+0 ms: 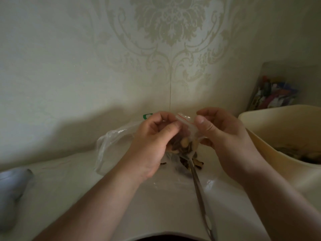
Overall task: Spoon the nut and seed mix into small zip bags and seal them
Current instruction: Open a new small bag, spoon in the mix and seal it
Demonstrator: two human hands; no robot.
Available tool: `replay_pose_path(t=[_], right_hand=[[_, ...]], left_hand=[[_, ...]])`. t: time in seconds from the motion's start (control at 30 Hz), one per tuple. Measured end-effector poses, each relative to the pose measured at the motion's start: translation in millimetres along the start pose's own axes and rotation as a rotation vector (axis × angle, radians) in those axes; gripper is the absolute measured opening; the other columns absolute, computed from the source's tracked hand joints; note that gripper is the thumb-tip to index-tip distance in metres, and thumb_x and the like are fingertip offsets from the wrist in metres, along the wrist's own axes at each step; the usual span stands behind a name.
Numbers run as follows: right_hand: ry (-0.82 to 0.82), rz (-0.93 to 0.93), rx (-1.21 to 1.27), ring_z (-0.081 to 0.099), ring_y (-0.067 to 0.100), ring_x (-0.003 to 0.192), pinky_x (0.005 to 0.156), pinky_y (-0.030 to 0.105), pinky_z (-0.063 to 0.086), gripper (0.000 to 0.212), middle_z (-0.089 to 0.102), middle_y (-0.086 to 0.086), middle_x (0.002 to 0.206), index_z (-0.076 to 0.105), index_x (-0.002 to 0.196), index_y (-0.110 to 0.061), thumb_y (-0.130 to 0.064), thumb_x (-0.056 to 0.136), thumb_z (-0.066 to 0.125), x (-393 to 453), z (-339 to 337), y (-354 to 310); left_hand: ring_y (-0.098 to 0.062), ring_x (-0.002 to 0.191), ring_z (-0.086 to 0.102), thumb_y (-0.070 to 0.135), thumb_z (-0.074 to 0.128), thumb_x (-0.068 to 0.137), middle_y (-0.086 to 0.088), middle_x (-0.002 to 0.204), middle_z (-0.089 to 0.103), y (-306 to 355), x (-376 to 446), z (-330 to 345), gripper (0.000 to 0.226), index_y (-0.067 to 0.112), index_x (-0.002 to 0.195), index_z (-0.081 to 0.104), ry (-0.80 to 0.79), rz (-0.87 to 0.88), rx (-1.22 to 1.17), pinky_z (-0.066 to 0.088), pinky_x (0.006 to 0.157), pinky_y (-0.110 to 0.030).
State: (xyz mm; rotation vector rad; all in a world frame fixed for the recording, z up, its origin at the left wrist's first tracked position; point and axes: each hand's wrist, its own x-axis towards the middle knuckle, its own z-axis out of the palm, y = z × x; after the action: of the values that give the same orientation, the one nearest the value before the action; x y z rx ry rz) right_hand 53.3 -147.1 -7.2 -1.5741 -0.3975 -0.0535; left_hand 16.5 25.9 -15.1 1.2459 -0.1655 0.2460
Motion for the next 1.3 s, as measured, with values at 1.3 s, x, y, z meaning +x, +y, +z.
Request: replay_pose_path(t=[1.3], right_hand=[[0.171,-0.095,-0.001,0.068,0.017,0.063,0.065,0.033,0.062,0.014,0.074,0.004,0.070,0.074,0.078,-0.020,-0.019,0.091,0.077,2.7,12.3,5.7]], left_hand=[[-0.015,0.070,0.068,0.011,0.063,0.098,-0.009,0.080,0.074,-10.9,5.2,6.5,0.022,0.014,0.083,0.078,0.168,-0.009,-0.129,0.055,0.065,-0.026]])
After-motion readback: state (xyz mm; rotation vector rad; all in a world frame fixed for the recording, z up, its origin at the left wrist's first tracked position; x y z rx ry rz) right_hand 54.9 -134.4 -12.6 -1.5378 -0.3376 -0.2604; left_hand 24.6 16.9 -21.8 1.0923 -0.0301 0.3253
